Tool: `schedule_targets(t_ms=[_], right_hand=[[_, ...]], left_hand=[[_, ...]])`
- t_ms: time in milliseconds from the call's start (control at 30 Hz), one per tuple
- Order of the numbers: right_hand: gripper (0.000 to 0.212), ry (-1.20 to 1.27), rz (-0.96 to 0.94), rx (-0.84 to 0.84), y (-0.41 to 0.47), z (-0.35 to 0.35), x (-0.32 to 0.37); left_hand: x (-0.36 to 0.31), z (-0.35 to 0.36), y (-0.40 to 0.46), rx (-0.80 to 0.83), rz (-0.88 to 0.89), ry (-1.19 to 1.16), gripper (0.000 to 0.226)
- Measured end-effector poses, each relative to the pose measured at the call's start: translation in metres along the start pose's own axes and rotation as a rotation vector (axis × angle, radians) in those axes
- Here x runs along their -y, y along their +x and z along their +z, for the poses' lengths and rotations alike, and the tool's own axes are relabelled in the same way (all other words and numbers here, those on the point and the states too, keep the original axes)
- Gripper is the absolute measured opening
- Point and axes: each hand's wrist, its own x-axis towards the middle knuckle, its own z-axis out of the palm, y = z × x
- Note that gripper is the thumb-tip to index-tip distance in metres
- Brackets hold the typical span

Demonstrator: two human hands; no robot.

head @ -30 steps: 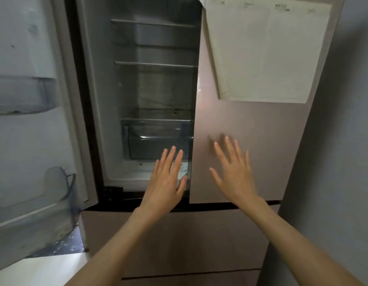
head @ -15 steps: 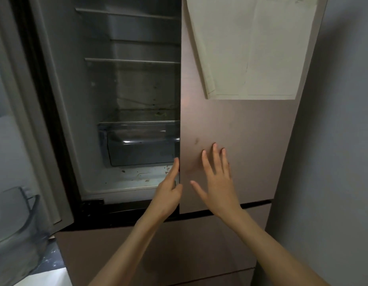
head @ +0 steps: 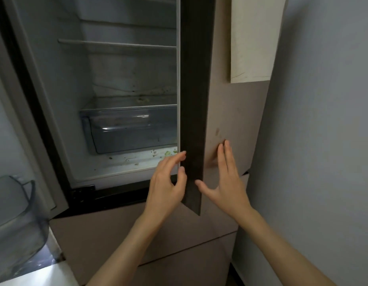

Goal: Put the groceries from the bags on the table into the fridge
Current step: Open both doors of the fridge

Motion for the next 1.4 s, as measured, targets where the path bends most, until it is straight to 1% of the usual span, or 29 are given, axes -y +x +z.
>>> schedule_targets(t_ms=[33,67,133,200,233,367,467,567,667,767,833,900,967,1033,1100,1167,1300,1400], right_hand=[[0.104,0.012,0.001,0.017,-0.005,-0.006,-0.002],[0.104,0.023,0.000,0.032,-0.009,-0.013,-0.004],[0.101,0.056,0.002,0.061,-0.019,-0.026,-0.011],[0.096,0.096,0.020,0.098,-0.030,-0.040,-0.019],[0.094,0.112,0.030,0.111,-0.035,-0.046,-0.024],[0.084,0.146,0.058,0.136,-0.053,-0.072,-0.050],[0.075,0.125,0.078,0.136,-0.067,-0.097,-0.071],[0.066,0.078,0.120,0.133,-0.082,-0.124,-0.086],[0.063,0.060,0.162,0.071,-0.092,-0.143,-0.104],[0.066,0.075,0.246,-0.081,-0.100,-0.156,-0.119],[0.064,0.035,0.211,-0.206,-0.102,-0.164,-0.121],[0.062,-0.057,0.128,-0.265,-0.101,-0.171,-0.120],[0.063,-0.174,0.051,-0.243,-0.098,-0.174,-0.122],[0.069,-0.214,0.055,-0.162,-0.096,-0.176,-0.128],[0.074,-0.183,0.116,-0.095,-0.093,-0.182,-0.136],[0.073,-0.136,0.180,-0.073,-0.089,-0.190,-0.146],[0.064,-0.063,0.276,-0.082,-0.078,-0.201,-0.164],[0.061,-0.021,0.328,-0.079,-0.071,-0.204,-0.177]], left_hand=[[0.000,0.002,0.001,-0.015,-0.002,0.013,0.046],[-0.001,0.005,0.002,0.006,-0.024,0.016,0.051],[-0.005,0.010,0.001,0.124,-0.042,0.052,0.064],[-0.010,0.018,-0.004,0.232,0.016,0.083,0.068],[-0.013,0.023,-0.008,0.259,0.047,0.071,0.068],[-0.024,0.045,-0.022,0.272,0.129,0.071,0.068],[-0.039,0.066,-0.031,0.271,0.205,0.152,0.066],[-0.054,0.087,-0.039,0.249,0.339,0.236,0.061],[-0.062,0.105,-0.042,0.204,0.386,0.296,0.061],[-0.077,0.120,-0.039,0.180,0.357,0.322,0.062],[-0.085,0.133,-0.036,0.224,0.372,0.354,0.064],[-0.092,0.146,-0.034,0.273,0.411,0.386,0.064],[-0.098,0.159,-0.031,0.313,0.446,0.399,0.063],[-0.104,0.170,-0.027,0.345,0.467,0.395,0.065],[-0.113,0.181,-0.021,0.374,0.471,0.384,0.069],[-0.121,0.192,-0.013,0.404,0.479,0.413,0.071],[-0.131,0.216,0.002,0.437,0.504,0.501,0.071],[-0.136,0.234,0.012,0.454,0.500,0.547,0.072]])
